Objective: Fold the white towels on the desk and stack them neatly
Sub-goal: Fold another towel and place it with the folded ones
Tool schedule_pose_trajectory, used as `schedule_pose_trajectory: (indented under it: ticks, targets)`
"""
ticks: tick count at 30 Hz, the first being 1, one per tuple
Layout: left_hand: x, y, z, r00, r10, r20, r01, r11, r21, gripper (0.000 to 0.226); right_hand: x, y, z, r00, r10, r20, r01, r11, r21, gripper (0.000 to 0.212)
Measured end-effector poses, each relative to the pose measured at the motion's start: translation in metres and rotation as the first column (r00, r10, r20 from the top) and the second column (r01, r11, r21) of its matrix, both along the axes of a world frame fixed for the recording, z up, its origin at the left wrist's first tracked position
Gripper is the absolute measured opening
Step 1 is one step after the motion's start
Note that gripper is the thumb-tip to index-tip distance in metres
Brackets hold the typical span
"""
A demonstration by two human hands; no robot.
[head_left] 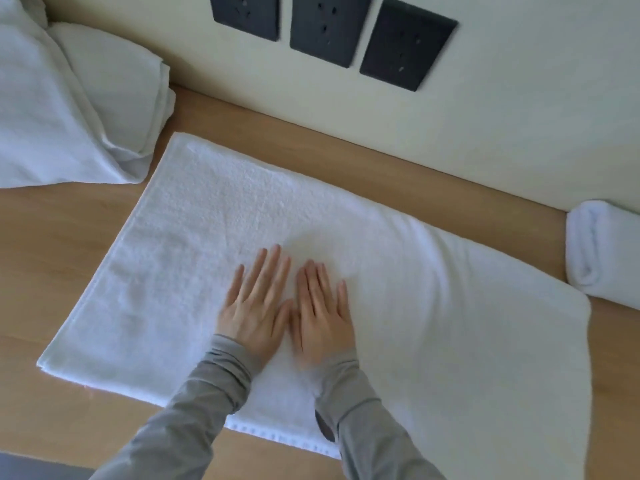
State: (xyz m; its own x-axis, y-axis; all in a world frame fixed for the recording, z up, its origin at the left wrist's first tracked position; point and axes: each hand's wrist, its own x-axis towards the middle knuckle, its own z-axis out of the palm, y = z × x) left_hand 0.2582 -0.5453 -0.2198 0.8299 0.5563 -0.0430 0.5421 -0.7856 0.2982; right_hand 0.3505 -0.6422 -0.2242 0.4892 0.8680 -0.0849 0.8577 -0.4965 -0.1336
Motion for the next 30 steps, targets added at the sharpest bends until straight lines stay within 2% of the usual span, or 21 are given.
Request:
schedule_pose_trajectory:
  ticks: [3,8,12,14,15,18,21,23,26,28,30]
  targets:
    - [0.004,-0.003,-0.010,0.997,-0.042,-0.059,0.045,0.997,0.055,0.060,0.014,-0.058,-0.005,1.000,-0.022,-0.013,0.021,0.998,-0.062,0.057]
    - [0.005,-0.005,-0.017,0.995,-0.026,-0.094,0.034,0.996,0.080,0.063,0.071,-0.174,0.000,0.947,-0.319,0.045,0.322,0.941,-0.107,0.064]
    - [0.006,-0.008,-0.012,0.995,0.005,-0.097,0.003,0.997,0.079,0.064,0.072,-0.174,0.006,0.883,-0.466,0.055,0.468,0.882,-0.051,0.069]
    - [0.013,-0.019,-0.006,0.998,0.045,-0.052,-0.043,0.998,0.040,0.065,0.053,-0.142,0.006,0.895,-0.443,0.054,0.440,0.896,0.053,0.066]
    - [0.019,-0.030,-0.003,0.999,0.037,-0.030,-0.037,0.999,0.018,0.064,0.038,-0.122,0.005,0.927,-0.374,0.030,0.371,0.925,0.078,0.062]
    - [0.030,-0.069,-0.001,0.995,-0.089,-0.034,0.089,0.996,-0.006,0.059,-0.005,-0.084,0.001,0.990,-0.139,-0.026,0.139,0.990,-0.011,0.055]
    - [0.024,-0.076,-0.006,0.987,-0.140,-0.082,0.142,0.990,0.020,0.062,0.001,-0.118,-0.002,0.993,-0.113,-0.035,0.111,0.993,-0.051,0.055]
    - [0.021,-0.074,-0.010,0.986,-0.139,-0.092,0.143,0.989,0.042,0.063,0.023,-0.171,-0.001,0.979,-0.202,-0.032,0.197,0.974,-0.107,0.057]
    - [0.024,-0.078,-0.011,0.989,-0.103,-0.103,0.107,0.994,0.028,0.064,0.065,-0.250,0.009,0.912,-0.408,0.030,0.407,0.896,-0.180,0.066]
    - [0.031,-0.085,-0.009,0.995,-0.063,-0.080,0.063,0.998,0.002,0.065,0.093,-0.272,0.017,0.855,-0.519,0.015,0.515,0.844,-0.152,0.076]
    - [0.050,-0.095,-0.005,0.998,-0.046,-0.035,0.046,0.999,-0.002,0.065,0.115,-0.260,0.025,0.831,-0.556,-0.017,0.555,0.831,-0.035,0.077]
